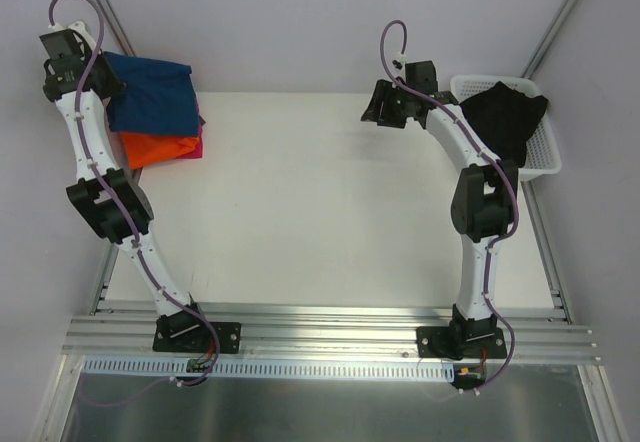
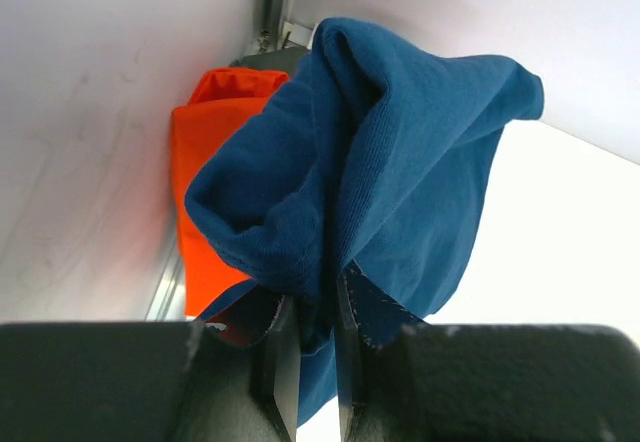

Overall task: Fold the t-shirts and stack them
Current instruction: Put the neatly folded tshirt into the corner of the board with the left arm

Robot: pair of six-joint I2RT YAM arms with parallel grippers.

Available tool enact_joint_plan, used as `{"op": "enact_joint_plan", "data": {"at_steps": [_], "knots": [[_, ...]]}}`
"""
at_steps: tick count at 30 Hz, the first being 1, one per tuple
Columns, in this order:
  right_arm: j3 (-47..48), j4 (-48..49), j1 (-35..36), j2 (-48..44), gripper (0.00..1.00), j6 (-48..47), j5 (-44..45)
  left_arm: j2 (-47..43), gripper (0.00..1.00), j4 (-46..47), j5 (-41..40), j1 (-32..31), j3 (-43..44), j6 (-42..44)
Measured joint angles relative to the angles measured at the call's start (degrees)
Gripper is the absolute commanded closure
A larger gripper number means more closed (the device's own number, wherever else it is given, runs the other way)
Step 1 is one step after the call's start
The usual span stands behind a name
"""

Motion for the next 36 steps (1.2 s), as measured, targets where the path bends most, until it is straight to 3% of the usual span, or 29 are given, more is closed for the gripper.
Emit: {"op": "enact_joint_plan", "data": {"at_steps": [10,21,36], "knots": [[-0.7,0.13,0.04,0.0,0.41,0.24,-0.02,0.07,1.0,-0.28,-1.16,-0.92,-0.52,0.87],[-3.48,0.17,0.04,-0.09,0.41,0.11,0.0,3.67,1.0,-0.59,-2.69,-6.71,-1.86,1.42],[-3.48,0.15,0.37,-0.17,0.41,0.42,0.0,2.67,1.0,-1.16,-6.78,-3.34,-1.86,1.4]]}}
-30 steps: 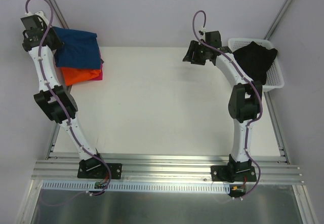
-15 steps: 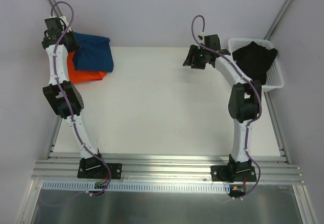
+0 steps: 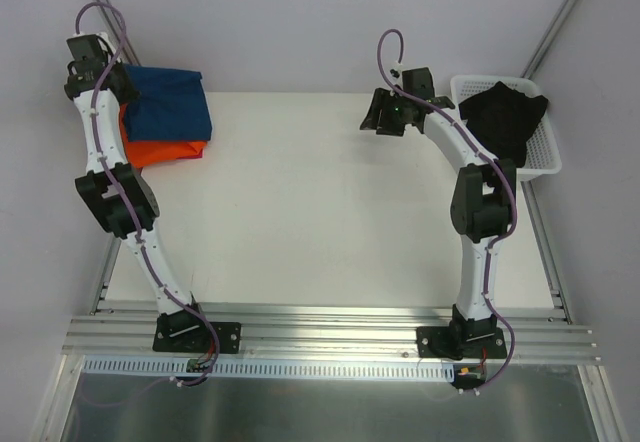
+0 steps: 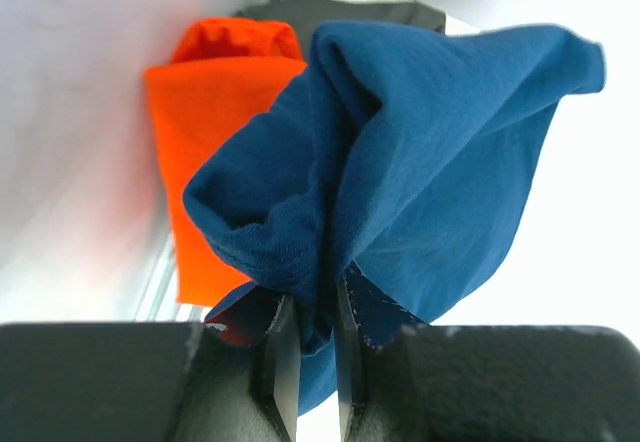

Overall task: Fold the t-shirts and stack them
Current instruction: Put the neatly folded tshirt into the corner of the board with the left arm

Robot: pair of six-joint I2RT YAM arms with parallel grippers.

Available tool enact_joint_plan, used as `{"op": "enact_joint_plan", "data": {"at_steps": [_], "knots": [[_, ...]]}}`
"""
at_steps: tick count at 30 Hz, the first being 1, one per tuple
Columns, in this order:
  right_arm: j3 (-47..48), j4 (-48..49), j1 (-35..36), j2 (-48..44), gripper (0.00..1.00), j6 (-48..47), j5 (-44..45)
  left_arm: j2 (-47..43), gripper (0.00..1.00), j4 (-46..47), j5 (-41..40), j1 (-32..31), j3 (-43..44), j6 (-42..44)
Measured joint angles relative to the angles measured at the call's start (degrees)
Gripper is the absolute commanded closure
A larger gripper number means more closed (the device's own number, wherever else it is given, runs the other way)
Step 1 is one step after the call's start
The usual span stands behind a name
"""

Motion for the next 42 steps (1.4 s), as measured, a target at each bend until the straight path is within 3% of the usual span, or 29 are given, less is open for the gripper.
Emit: {"op": "enact_joint_plan", "data": {"at_steps": [14,29,38,42], "knots": [[0.28,0.02,1.07,0.0,0.41,0.39,-0.15,-3.23,1.0,-0.07,-1.9,5.09,-0.52,1.33],[0.24,0.28,1.07,0.0,0.41,0.35,-0.07,2.47,1.0,0.0,-2.27,-4.76,-1.27,3.19],[0.22,0.44,1.07,0.0,0.41,0.35,0.02,3.1,1.0,0.0,-2.4,-6.36,-1.03,3.5],[0.22,0.46,1.2,0.0,0.41,0.35,0.02,2.67,1.0,-0.09,-1.68,-10.67,-1.01,3.45]]}}
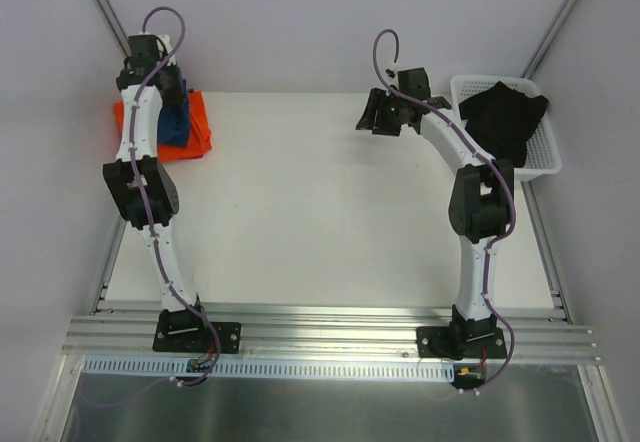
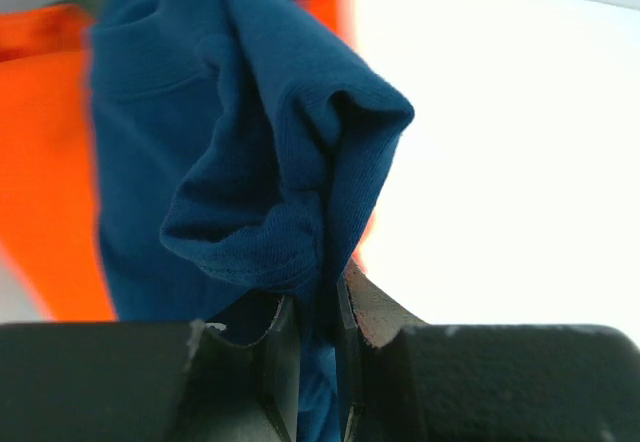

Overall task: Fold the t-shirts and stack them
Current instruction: Put the neatly folded tshirt into the corner of the board with the left arm

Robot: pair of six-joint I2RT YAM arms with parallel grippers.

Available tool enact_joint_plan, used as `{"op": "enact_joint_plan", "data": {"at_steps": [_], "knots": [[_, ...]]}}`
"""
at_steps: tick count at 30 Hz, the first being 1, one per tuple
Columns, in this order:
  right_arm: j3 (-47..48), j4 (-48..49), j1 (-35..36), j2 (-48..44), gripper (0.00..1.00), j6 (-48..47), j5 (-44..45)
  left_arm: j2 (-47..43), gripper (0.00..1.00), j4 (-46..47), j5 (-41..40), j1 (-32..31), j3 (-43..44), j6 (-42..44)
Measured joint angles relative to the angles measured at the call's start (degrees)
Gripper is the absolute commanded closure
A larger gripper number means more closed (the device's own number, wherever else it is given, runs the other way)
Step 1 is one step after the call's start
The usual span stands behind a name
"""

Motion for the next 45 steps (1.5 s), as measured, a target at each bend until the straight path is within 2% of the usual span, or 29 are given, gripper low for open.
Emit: {"op": "enact_joint_plan", "data": {"at_steps": [8,11,16,28,33,36,45], "knots": [[0.0,0.04,0.04,0.0,0.41,0.0,0.02,-0.87,1.0,-0.22,4.48,-15.91,1.99,-1.36],[0.0,0.07,0.02,0.0,0.41,-0.02,0.0,-0.87,1.0,-0.5,5.95,-18.05,3.28,-2.05],[-0.28,0.57,0.02,0.0,0.41,-0.02,0.0,-0.87,1.0,-0.5,6.75,-15.02,3.85,-3.48],[-0.48,0.81,0.52,0.02,0.41,-0.02,0.24,-0.87,1.0,-0.85,6.08,-0.07,2.58,-3.87],[-0.35,0.79,1.62,0.66,0.41,0.0,0.28,-0.92,1.0,-0.94,5.44,4.2,2.38,-3.74],[0.11,0.81,2.23,1.75,0.41,0.02,0.33,-1.09,1.0,-0.98,5.49,3.91,2.38,-3.76],[0.79,0.76,2.86,2.6,0.41,0.02,0.48,-3.32,1.0,-1.29,6.19,-2.75,1.88,-5.09]]}}
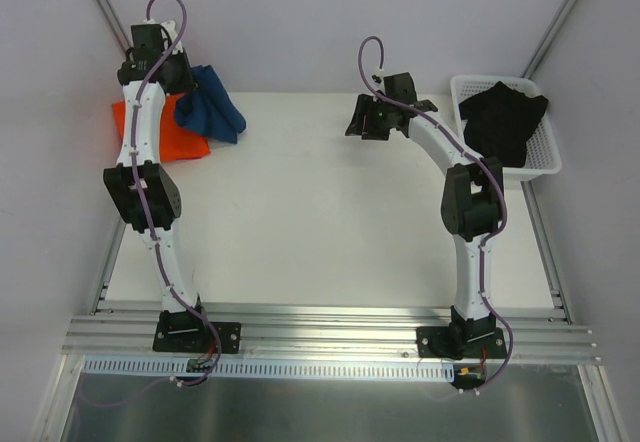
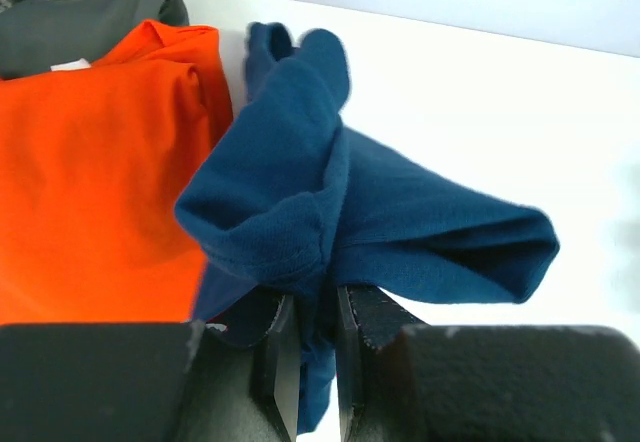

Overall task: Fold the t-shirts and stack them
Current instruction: Put the neatly folded tshirt into the corner of the board with the left arm

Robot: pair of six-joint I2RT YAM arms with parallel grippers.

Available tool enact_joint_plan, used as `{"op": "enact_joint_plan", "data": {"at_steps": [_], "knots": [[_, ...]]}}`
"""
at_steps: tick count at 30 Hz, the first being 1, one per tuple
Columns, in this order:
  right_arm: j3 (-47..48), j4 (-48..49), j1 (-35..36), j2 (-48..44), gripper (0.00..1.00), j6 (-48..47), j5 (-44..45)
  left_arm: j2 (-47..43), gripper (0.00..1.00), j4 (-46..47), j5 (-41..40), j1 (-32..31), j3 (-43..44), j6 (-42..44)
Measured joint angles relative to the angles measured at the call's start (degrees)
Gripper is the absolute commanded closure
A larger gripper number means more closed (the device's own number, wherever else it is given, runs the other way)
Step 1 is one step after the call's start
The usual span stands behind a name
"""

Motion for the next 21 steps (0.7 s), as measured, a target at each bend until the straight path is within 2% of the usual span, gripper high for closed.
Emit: {"op": "enact_joint_plan", "data": {"at_steps": [4,16,21], "knots": [[0.0,0.0,-0.02,0.0,0.41,0.0,0.0,-0.2,1.0,-0.07,-0.07,1.07,-0.02,-0.04],[-0.02,0.04,-0.04,0.0,0.4,0.02,-0.02,-0.31,1.0,0.0,-3.65,15.28,-1.38,0.26],[0.02,0.04,0.09,0.0,0.4,0.17,-0.02,-0.37,1.0,-0.31,-4.85,16.76,-3.54,0.66]]}}
